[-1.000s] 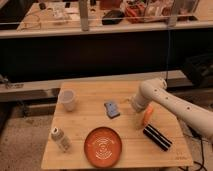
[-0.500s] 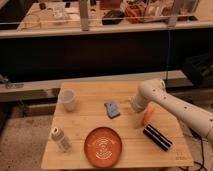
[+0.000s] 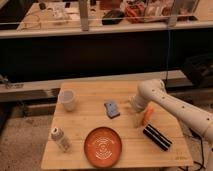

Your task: Place the pepper in the ceramic bowl

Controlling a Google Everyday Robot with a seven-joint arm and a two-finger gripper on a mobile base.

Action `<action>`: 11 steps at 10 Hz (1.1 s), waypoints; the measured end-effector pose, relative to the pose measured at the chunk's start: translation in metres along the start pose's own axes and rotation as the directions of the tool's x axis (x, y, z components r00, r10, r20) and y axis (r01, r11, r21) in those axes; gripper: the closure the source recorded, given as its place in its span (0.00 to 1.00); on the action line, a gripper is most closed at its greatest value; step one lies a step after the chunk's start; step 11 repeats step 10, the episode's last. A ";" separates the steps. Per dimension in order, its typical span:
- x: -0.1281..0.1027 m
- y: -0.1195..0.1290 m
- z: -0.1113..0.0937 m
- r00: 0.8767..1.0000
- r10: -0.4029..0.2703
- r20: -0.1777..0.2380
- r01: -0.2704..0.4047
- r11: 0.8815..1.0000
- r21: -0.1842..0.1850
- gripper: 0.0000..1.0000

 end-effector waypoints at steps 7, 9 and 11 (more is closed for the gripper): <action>0.008 -0.003 0.011 1.000 -0.005 -0.003 0.005 1.000 -0.013 0.20; 0.010 -0.003 0.012 1.000 -0.005 -0.002 0.005 1.000 -0.017 0.20; 0.012 -0.003 0.013 1.000 -0.004 -0.002 0.004 1.000 -0.019 0.20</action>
